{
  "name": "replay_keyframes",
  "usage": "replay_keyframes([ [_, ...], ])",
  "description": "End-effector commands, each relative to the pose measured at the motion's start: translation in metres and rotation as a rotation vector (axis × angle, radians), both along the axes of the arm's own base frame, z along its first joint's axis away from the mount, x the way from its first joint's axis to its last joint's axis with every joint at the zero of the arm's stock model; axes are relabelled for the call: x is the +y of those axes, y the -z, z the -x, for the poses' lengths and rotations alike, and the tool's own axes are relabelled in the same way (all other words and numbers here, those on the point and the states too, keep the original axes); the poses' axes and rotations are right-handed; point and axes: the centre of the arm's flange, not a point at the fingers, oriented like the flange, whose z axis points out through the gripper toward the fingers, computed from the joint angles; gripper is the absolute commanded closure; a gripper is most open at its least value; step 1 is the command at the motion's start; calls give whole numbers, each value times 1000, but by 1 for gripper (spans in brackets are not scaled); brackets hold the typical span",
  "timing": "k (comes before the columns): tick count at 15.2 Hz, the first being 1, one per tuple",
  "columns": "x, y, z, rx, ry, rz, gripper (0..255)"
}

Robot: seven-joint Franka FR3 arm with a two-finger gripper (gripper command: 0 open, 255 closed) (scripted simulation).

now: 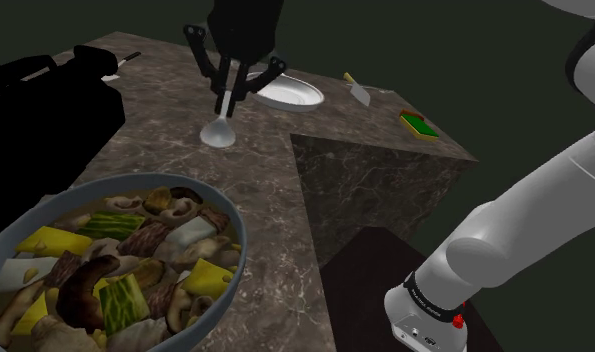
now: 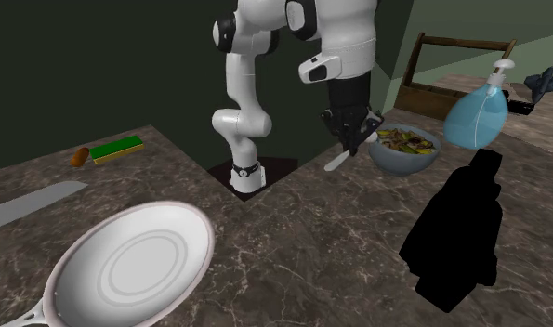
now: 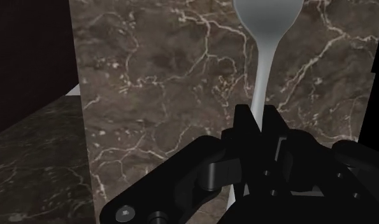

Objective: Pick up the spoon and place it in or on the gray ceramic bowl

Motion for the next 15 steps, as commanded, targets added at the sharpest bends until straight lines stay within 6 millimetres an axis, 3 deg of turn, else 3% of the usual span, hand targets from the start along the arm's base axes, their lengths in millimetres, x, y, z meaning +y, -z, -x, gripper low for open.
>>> replay_keyframes([
  [1, 0, -11, 1, 0, 0, 0, 255],
  [10, 0, -56, 1, 0, 0, 0, 255],
  [15, 53, -59, 40, 0, 0, 0, 255],
])
